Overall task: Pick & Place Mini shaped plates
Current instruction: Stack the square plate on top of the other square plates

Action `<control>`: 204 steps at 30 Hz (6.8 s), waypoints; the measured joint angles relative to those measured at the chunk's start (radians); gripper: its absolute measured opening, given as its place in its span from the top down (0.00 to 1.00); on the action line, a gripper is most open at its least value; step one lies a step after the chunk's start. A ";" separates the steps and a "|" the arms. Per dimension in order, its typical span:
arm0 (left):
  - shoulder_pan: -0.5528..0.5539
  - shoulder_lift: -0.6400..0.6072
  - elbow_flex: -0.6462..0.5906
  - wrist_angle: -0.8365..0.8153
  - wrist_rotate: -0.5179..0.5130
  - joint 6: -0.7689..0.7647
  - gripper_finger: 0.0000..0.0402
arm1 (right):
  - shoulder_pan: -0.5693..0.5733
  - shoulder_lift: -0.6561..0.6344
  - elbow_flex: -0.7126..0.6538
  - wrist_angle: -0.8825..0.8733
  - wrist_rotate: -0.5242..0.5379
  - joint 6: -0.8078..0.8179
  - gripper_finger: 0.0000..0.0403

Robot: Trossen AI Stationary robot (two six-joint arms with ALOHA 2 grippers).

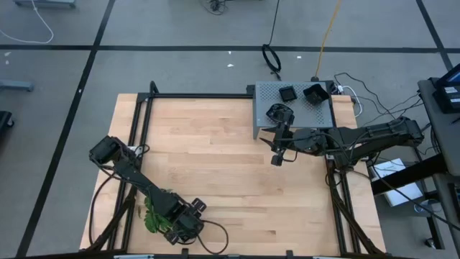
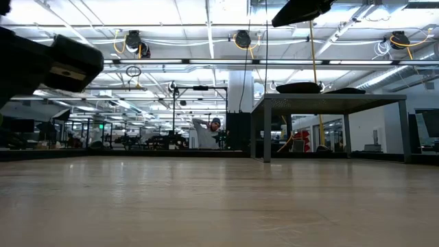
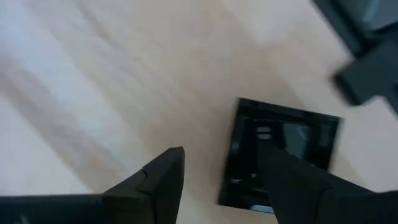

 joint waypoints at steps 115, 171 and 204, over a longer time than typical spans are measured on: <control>0.504 0.223 0.272 0.330 -0.240 -0.321 0.66 | 0.268 -0.099 0.000 -0.134 0.008 0.059 0.68; 0.548 -0.400 0.357 -0.097 -0.188 -0.433 0.68 | 0.123 0.225 0.000 -0.239 -0.184 0.528 0.68; 0.573 -0.499 0.357 -0.209 -0.320 -0.449 0.68 | 0.056 0.271 -0.551 0.714 -0.287 0.375 0.68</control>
